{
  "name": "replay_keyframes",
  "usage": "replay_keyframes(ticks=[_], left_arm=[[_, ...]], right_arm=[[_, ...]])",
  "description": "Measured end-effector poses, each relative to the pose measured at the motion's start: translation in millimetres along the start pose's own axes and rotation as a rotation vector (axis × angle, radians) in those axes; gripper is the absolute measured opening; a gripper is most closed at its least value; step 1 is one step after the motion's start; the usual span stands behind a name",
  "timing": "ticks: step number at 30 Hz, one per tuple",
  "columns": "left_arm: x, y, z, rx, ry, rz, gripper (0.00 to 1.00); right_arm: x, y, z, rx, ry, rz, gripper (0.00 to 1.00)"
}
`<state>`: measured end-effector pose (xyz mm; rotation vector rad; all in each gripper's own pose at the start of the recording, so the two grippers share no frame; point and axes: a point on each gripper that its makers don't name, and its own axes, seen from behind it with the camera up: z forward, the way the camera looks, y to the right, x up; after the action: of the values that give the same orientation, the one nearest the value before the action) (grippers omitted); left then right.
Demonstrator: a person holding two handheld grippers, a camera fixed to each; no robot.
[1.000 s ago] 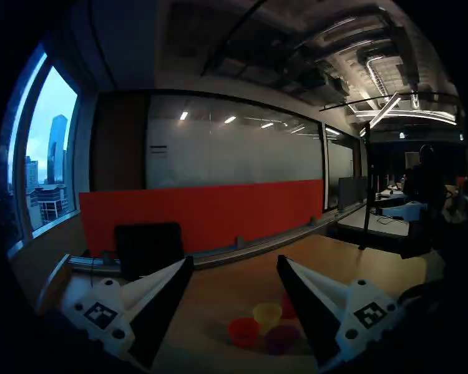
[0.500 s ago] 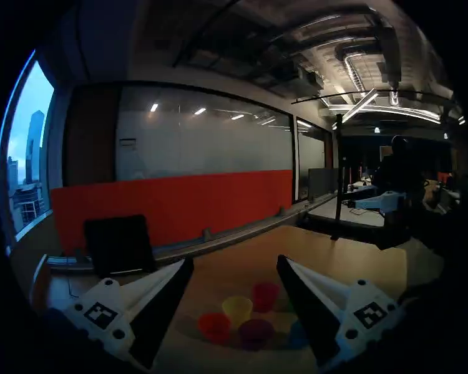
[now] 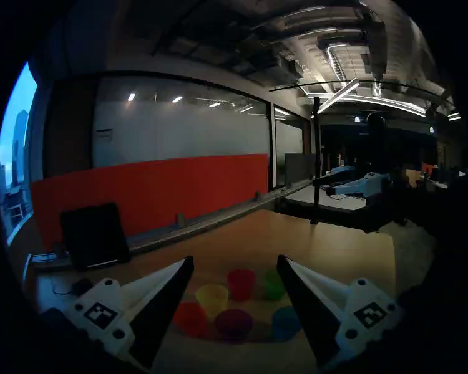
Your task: Pour water
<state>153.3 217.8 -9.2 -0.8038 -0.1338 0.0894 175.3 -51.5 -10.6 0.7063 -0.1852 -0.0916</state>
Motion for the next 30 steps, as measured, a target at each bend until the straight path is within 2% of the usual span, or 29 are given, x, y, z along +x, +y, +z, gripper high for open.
replay_keyframes(ticks=[11, 30], left_arm=[[-30.1, 32.0, 8.9, -0.095, -0.037, 0.016, 0.99], [-102.0, 73.5, 23.3, -0.196, -0.158, 0.028, 0.99]], right_arm=[[-30.2, -5.7, 9.6, 0.046, -0.073, -0.016, 0.99], [-81.4, -14.9, 25.6, 0.106, -0.211, -0.061, 0.99]])
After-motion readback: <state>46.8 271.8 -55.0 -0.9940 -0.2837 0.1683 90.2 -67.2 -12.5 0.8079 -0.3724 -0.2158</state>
